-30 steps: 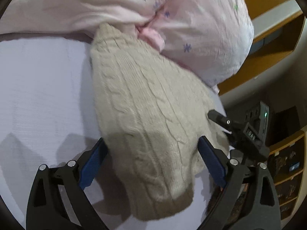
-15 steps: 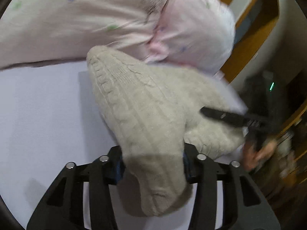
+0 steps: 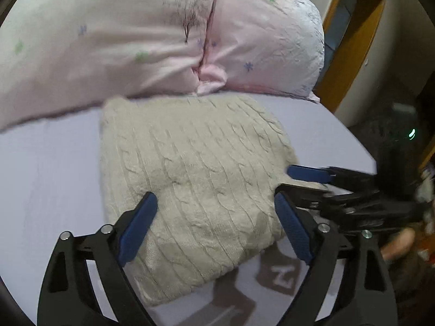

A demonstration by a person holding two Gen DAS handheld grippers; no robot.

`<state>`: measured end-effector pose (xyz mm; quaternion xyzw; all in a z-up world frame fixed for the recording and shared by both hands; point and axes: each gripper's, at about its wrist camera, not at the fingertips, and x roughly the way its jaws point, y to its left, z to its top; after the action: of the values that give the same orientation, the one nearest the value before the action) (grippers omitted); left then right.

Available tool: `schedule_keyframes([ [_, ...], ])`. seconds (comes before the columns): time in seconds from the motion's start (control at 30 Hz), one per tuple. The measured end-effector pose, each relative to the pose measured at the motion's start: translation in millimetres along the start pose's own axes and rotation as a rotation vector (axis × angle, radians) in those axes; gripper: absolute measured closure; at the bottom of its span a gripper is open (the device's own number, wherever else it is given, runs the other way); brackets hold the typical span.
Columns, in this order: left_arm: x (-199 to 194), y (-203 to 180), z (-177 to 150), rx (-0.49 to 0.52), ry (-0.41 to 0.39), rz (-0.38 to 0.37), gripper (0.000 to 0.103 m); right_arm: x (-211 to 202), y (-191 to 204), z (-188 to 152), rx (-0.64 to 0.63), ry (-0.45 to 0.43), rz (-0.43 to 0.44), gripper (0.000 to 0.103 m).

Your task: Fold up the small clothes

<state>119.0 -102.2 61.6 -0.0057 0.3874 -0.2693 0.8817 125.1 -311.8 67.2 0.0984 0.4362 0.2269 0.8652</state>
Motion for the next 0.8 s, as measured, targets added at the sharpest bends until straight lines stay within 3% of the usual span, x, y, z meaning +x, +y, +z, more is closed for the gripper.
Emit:
schedule_keyframes([
  [0.03,-11,-3,-3,0.005,-0.015,-0.010,0.015,-17,7,-6,-0.037,-0.053,-0.012,0.016],
  [0.1,-43,-3,-21,-0.018,-0.053,-0.059,0.015,-47,12,-23,-0.086,-0.134,-0.054,0.002],
  [0.17,-57,1,-38,-0.051,-0.050,-0.042,0.009,-63,14,-43,-0.120,-0.196,-0.137,0.002],
  [0.27,-54,7,-62,-0.118,0.001,0.036,0.006,-55,10,-58,-0.080,-0.150,-0.235,0.002],
  [0.43,-28,8,-77,-0.159,0.105,0.143,0.006,-23,11,-75,-0.033,-0.001,-0.271,0.002],
  [0.57,-12,3,-76,-0.121,0.147,0.329,0.001,-7,16,-77,-0.047,0.024,-0.353,0.002],
  [0.8,-11,8,-81,-0.136,0.163,0.422,0.001,-3,20,-84,-0.065,0.028,-0.414,0.002],
])
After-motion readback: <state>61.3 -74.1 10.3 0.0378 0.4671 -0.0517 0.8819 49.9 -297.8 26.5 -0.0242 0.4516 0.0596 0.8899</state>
